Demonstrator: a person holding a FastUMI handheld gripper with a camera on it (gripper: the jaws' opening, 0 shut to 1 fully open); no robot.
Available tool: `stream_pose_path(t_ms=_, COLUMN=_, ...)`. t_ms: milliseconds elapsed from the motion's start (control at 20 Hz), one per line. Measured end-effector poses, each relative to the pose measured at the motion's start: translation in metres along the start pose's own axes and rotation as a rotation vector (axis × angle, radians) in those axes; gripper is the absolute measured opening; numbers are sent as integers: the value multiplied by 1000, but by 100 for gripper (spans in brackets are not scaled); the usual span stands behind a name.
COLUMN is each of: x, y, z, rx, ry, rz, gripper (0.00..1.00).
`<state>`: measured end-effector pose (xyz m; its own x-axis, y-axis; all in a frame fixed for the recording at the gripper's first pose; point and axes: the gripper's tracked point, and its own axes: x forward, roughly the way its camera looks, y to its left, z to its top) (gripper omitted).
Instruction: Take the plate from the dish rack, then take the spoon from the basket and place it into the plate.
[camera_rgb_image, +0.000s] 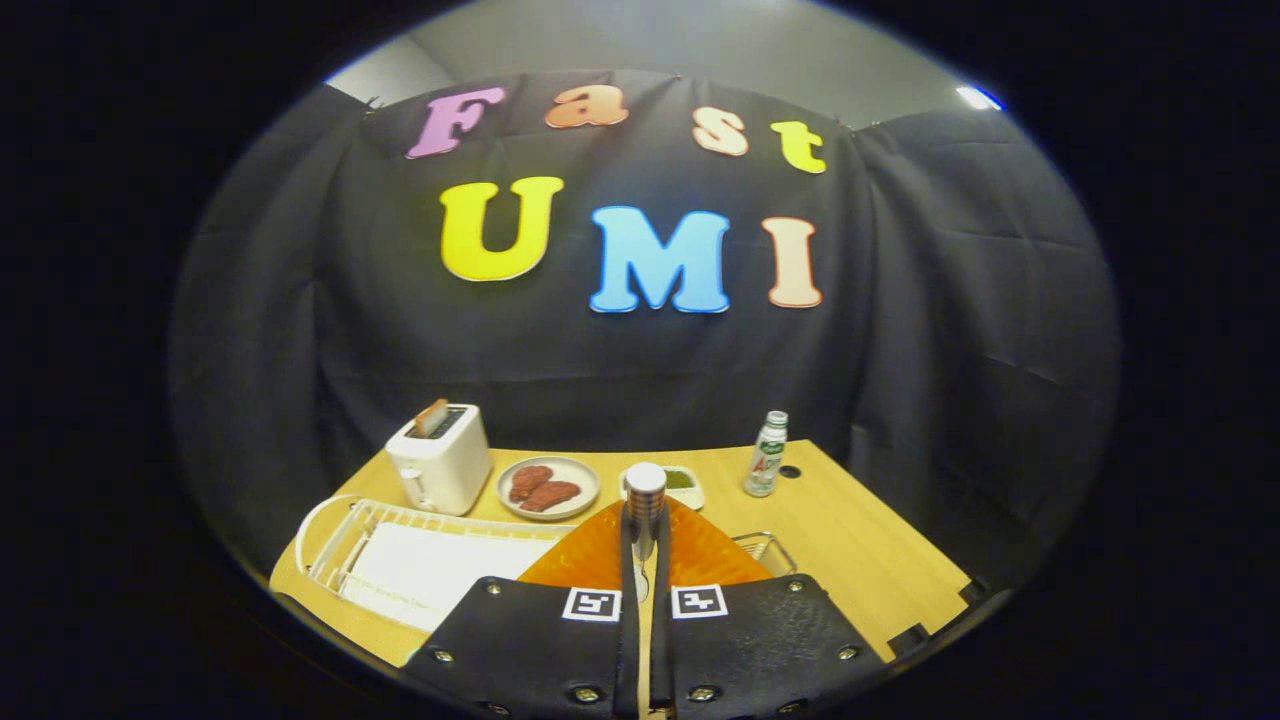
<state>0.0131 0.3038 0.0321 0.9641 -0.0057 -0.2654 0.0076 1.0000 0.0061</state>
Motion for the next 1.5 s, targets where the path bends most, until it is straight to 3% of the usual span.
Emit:
stream_pose_path(t_ms=150, x=-26, y=56, z=-18, rx=-32, ry=21, rz=127, gripper=4)
stream_pose_path(t_ms=350, x=-54, y=106, z=-55, rx=-109, ry=66, rz=228, gripper=4)
stream_pose_path(t_ms=750, x=-65, y=155, z=-126, rx=-238, ry=135, rz=327, gripper=4)
stream_pose_path(t_ms=900, x=-62, y=166, z=-152, rx=-228, ry=175, rz=370, gripper=4)
stream_pose_path(t_ms=1150, x=-52, y=172, z=-174, rx=-190, ry=216, rz=394, gripper=6)
stream_pose_path(t_ms=1200, x=-51, y=171, z=-173, rx=-189, ry=209, rz=389, gripper=12)
stream_pose_path(t_ms=1500, x=-53, y=162, z=-163, rx=-192, ry=206, rz=370, gripper=12)
